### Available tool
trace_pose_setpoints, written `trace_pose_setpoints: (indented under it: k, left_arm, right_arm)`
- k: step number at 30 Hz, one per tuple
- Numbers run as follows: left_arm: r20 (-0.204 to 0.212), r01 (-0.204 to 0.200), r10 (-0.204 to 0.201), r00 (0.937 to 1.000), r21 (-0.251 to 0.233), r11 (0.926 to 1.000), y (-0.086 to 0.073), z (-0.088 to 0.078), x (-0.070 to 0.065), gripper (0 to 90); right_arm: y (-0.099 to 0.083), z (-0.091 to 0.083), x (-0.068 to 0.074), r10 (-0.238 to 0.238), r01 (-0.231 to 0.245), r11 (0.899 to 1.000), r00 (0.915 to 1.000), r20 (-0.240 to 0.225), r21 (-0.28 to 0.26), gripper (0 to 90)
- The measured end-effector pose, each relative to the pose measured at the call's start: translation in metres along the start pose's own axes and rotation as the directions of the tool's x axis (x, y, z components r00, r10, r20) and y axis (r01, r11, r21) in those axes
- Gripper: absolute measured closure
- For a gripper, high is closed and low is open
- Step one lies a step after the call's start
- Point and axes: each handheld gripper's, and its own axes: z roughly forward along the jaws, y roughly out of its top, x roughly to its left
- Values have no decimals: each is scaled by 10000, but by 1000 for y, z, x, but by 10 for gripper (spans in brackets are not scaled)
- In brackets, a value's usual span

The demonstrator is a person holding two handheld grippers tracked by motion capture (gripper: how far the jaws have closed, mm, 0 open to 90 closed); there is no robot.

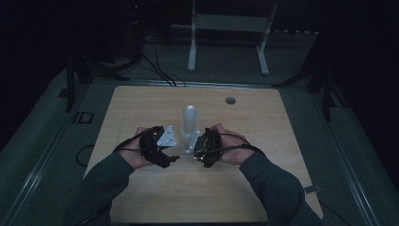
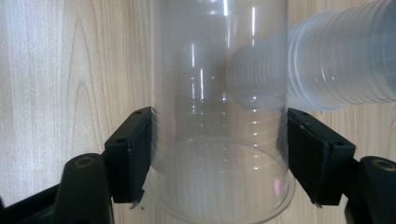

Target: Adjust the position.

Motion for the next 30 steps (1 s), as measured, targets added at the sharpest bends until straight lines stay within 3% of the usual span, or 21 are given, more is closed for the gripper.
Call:
trace_pose_setpoints:
  k: [16,30]
  left_arm:
    - [66,-528,525,9986,592,9969,6,8,-3,296]
    - [128,-877,869,9961,766,9932,7,12,-6,335]
  right_arm:
    - [5,5,6,-318,317,9994,9995,45,140,291]
    - [9,4,7,-502,501,9986,9987,25,151,291]
